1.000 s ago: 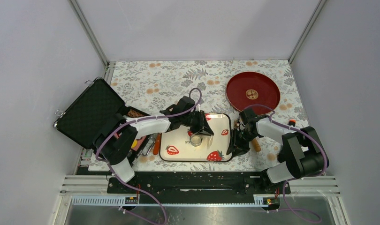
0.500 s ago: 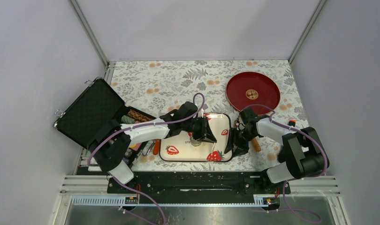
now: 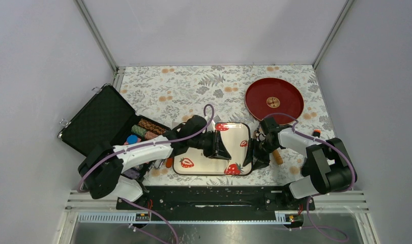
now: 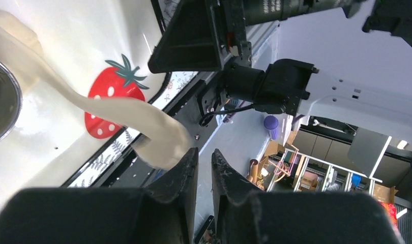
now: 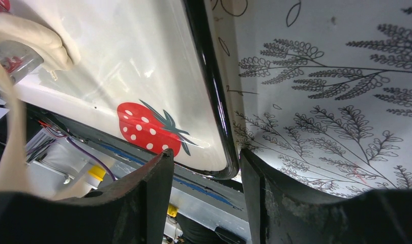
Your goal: Roll out the dumpling wrappers from the dough
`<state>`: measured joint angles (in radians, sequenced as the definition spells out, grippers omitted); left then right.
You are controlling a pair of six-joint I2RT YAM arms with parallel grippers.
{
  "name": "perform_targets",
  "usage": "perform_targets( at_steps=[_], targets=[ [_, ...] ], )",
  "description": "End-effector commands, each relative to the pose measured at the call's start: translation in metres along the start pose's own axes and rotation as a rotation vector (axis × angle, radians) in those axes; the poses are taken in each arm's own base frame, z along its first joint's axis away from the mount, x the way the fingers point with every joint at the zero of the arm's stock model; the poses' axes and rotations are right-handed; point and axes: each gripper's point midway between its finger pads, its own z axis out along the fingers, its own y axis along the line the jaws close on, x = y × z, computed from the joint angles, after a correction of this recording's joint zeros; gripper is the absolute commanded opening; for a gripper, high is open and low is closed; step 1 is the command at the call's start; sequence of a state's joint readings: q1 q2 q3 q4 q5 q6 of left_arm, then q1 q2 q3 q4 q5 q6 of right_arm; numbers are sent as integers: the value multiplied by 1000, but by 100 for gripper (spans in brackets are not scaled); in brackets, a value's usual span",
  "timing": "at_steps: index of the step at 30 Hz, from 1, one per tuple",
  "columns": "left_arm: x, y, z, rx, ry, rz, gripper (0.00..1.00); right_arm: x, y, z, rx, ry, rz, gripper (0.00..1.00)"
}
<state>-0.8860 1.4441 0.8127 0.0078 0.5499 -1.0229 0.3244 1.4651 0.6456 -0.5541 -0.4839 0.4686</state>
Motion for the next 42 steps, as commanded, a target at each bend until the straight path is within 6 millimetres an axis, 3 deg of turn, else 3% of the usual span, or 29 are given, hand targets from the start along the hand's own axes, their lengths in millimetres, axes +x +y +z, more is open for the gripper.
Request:
perform_targets(
  at_steps=[1,9,13,17,21,24,31,36,42],
  targets=[
    [2,-22,-14,65,-41,38,16,-3,-9,2,40,-35,-20,59],
    [13,-22,-32,81,-73,40,18,-4,-8,1,37,-40,-21,60],
    [14,-11,-37,30,-99,40,33,-6,-4,-6,28,-63,-38,65],
    [11,6,-43,-22,-146,29,44,-16,5,-28,42,-138,-91,74],
    [4,28,-54,-52,-191,-12,51,-26,26,-47,0,-185,-130,77],
    [-3,51,-68,-81,-240,-56,56,-31,37,-50,-10,-172,-146,76],
    [-10,123,-112,-207,-330,-215,64,-36,60,-34,-11,-118,-175,75],
    [-5,176,-144,-422,-387,-294,65,-42,73,-22,-36,-88,-168,73],
    [-10,198,-165,-601,-450,-337,63,-53,83,-14,-53,-63,-146,66]
  ],
)
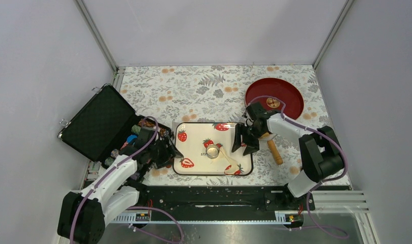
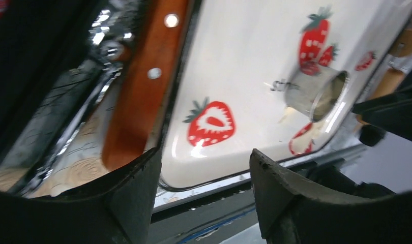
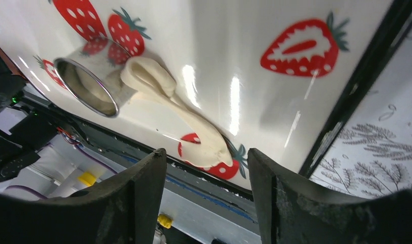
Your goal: Roll out the dumpling wrappers from the dough
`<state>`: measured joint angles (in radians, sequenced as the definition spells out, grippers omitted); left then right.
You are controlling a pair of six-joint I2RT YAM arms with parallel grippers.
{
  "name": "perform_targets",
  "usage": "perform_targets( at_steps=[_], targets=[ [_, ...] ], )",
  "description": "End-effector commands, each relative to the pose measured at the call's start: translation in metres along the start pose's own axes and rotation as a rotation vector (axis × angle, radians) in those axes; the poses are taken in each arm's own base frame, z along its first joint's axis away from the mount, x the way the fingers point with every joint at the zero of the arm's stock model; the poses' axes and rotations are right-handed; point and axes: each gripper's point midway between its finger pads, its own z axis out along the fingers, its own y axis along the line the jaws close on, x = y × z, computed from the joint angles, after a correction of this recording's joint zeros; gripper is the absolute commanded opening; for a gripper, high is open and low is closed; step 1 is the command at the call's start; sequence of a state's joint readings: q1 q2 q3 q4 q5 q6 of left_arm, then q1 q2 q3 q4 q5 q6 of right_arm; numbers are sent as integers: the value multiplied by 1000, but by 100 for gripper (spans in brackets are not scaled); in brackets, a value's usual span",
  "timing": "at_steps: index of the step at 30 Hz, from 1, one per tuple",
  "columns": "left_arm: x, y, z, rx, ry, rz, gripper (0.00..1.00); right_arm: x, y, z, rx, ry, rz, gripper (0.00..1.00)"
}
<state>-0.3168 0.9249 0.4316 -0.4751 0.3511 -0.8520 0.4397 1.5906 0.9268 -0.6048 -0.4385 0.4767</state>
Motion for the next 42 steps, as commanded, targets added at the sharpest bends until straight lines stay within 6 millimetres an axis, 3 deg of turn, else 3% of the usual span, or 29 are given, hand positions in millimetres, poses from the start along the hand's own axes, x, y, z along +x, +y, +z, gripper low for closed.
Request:
perform_targets(
  at_steps=[1,13,21,31,42],
  targets=[
    [-20,20,-11,-152,-95,31,63,-17,22,0,-61,-15,0,66],
    [-13,18,8,-101,-36,44,46,-28,37,21,-130,39,50,62],
    [-7,21,18,-76,-22,28,34,-34,46,30,-134,54,51,67],
    [2,37,27,-97,-4,17,23,-34,41,45,-87,89,61,47],
    [1,40,30,-103,-7,14,21,-24,48,51,-108,118,51,38]
  ],
)
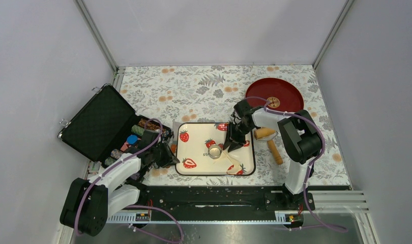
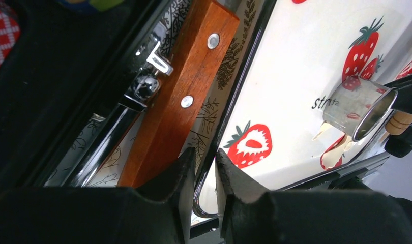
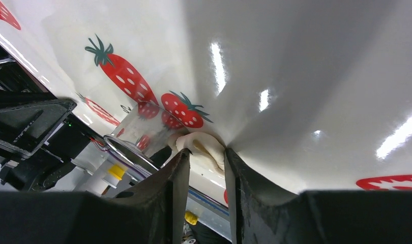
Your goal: Roll out the dumpling wrappers from the dough
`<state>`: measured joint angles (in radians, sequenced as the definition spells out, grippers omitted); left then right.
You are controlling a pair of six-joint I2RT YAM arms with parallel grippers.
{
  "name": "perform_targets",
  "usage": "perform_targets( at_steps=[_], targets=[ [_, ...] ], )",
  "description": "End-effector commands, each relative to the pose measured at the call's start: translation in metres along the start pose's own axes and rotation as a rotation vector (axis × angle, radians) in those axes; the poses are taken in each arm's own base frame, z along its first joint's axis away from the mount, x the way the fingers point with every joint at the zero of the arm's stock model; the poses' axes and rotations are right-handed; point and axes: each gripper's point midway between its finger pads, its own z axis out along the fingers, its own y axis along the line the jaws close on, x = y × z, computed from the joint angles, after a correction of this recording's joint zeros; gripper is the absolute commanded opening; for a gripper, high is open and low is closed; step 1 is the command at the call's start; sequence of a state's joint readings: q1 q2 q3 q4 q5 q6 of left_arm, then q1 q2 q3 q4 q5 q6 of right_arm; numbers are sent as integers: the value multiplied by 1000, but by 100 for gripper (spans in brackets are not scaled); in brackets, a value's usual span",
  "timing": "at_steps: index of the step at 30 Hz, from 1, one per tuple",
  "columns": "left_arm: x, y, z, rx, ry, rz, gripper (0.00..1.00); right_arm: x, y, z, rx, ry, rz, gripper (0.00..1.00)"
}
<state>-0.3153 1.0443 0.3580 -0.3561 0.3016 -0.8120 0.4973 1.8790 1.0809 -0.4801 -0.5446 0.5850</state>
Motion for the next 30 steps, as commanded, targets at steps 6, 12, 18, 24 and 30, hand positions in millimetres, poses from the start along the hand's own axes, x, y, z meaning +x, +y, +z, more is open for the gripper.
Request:
perform_targets(
  at_steps=[6,12,18,24,30],
  targets=[
    [-1,8,6,-19,-19,-7,19,11,13,1,-52,30,-9,20],
    [-1,8,7,-22,-18,-3,17,19,13,-5,-65,29,-17,9],
    [-1,8,8,-27,-16,-3,17,31,13,-14,-87,26,-31,8],
    [-1,8,8,-30,-16,-4,17,46,8,-18,-96,34,-37,8],
    [0,9,9,-33,-12,-3,17,62,-2,-20,-91,45,-38,8]
  ],
)
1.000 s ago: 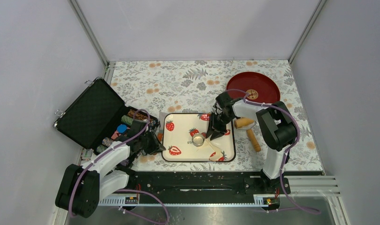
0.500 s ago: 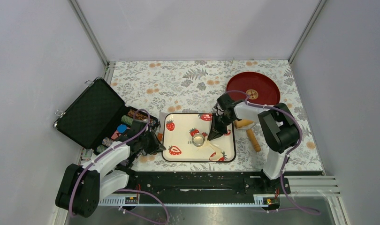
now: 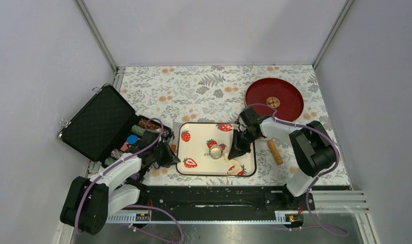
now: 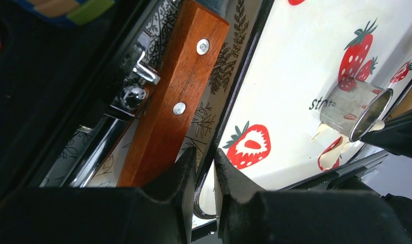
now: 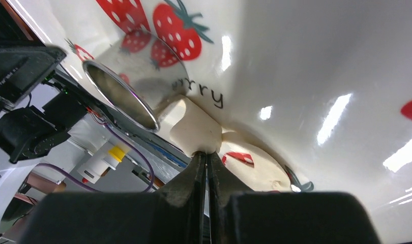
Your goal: Roll out the dumpling wrappers from the dough
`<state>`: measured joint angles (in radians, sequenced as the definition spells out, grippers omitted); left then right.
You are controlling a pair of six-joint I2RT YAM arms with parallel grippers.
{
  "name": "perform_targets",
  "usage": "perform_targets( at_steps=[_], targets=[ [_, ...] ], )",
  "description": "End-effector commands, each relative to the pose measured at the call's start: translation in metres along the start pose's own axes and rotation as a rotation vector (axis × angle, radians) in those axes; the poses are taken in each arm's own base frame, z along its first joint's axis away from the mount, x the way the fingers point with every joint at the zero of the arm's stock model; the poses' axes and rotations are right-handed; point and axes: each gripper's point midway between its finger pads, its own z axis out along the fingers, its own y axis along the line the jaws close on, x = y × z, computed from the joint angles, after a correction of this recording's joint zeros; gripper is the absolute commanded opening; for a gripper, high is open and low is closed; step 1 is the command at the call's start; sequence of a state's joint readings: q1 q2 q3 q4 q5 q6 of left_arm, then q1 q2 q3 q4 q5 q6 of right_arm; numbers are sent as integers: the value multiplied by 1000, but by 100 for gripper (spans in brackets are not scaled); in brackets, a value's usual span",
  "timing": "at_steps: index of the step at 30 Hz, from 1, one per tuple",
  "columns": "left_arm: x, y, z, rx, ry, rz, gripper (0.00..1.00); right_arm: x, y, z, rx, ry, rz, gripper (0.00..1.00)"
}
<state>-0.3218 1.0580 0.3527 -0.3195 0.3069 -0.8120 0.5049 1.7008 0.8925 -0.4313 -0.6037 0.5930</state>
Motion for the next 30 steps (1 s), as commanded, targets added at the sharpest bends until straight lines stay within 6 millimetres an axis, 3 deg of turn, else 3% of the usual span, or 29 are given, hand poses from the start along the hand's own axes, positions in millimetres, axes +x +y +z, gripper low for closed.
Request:
perform_targets(
  at_steps=[1,8,16,27,30],
  targets=[
    [1,12,5,-50,-7,-14,17,21,4,-6,-25,31,-17,8],
    [1,12,6,-51,-7,-11,17,28,4,-20,-17,-5,-38,12],
    [1,12,6,-50,-6,-8,17,23,-5,-34,73,-66,-81,46],
    [2,12,7,-51,-3,-4,18,15,-19,-34,169,-76,-92,66],
    [2,12,7,-51,-4,-5,18,14,-18,-31,171,-56,-84,68]
  ],
)
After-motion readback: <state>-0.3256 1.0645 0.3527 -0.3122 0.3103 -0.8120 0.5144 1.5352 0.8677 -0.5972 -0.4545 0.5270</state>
